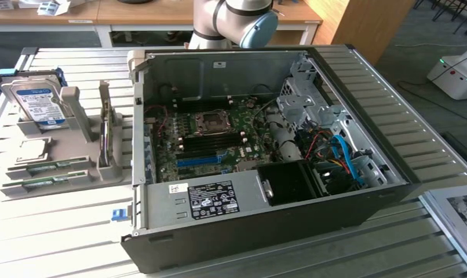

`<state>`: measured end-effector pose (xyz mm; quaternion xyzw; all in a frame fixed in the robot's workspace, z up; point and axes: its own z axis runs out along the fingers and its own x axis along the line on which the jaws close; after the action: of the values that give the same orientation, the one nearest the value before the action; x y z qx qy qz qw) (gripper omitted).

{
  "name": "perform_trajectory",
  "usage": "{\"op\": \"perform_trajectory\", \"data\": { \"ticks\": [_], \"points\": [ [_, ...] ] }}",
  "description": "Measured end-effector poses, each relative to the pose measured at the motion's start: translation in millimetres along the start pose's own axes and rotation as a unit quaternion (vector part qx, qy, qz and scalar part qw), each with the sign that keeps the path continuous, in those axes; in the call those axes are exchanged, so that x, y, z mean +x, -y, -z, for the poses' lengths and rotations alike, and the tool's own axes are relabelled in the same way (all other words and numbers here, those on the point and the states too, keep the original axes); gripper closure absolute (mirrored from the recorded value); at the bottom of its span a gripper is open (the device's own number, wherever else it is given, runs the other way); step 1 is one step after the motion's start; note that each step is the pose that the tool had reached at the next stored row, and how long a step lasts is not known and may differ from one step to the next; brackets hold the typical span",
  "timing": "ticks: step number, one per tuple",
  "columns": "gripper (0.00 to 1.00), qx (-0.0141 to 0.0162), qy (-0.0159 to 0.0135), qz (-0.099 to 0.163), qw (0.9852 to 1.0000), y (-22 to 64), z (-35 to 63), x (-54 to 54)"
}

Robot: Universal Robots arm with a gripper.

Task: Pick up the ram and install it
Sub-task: 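Pick up the ram and move it above insertion slot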

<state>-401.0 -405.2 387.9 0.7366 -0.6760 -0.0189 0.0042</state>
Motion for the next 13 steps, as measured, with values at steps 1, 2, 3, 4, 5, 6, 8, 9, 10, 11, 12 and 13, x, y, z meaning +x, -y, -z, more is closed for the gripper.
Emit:
{"op": "perform_trajectory", "data": {
  "ticks": [1, 2, 3, 4, 5, 6, 8, 9, 10, 11, 12, 13],
  "points": [
    [0.76, 0.0, 0.0, 0.0, 1.0, 0.0, 0.0, 0.0],
    [0.76, 0.0, 0.0, 0.0, 1.0, 0.0, 0.0, 0.0],
    [0.76, 0.0, 0.0, 0.0, 1.0, 0.0, 0.0, 0.0],
    [0.76, 0.0, 0.0, 0.0, 1.0, 0.0, -0.4, 0.0],
    [0.76, 0.0, 0.0, 0.0, 1.0, 0.0, -1.2, 0.0],
    [0.76, 0.0001, 0.0, 0.0, 1.0, 0.0, -2.1, 0.0],
    [0.76, 0.0002, 0.0, 0.0, 1.0, 0.4, -13.5, 0.3],
    [0.76, 0.0002, 0.0, 0.0, 1.0, 0.6, -19.1, 0.4],
    [0.76, 0.0002, 0.0, 0.0, 1.0, 0.7, -20.7, 0.5],
    [0.76, 0.0002, 0.0, 0.0, 1.0, 0.7, -22.2, 0.5],
    [0.76, 0.0002, 0.0, 0.0, 1.0, 0.8, -23.9, 0.5],
    [0.76, 0.0002, 0.0, 0.0, 1.0, 0.8, -25.6, 0.6]
  ]
}}
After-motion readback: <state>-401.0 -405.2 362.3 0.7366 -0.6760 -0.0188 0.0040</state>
